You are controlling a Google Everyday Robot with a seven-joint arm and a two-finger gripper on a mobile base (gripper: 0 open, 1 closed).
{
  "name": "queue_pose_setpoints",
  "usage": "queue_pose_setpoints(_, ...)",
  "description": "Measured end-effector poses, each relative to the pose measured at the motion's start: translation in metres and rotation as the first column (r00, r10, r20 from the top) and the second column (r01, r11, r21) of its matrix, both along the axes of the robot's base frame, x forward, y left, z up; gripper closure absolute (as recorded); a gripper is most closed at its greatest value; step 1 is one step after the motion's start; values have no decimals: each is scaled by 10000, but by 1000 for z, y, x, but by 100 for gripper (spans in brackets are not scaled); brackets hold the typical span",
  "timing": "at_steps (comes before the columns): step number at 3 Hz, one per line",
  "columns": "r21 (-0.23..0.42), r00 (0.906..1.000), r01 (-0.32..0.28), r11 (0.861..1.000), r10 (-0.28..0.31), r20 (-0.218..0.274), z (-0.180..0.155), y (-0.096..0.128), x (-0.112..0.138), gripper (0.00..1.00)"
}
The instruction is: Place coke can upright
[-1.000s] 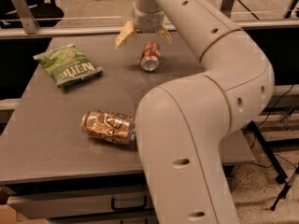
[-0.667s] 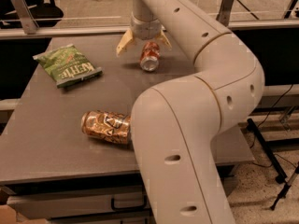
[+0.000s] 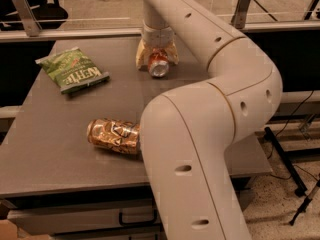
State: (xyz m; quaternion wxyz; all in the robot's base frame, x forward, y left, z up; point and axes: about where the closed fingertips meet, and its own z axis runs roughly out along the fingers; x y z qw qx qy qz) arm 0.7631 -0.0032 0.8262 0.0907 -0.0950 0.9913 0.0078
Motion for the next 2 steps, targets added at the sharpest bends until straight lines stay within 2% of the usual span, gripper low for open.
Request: queue_pose_setpoints(2, 39, 10000, 5, 10000, -6, 38, 7, 0, 0, 88)
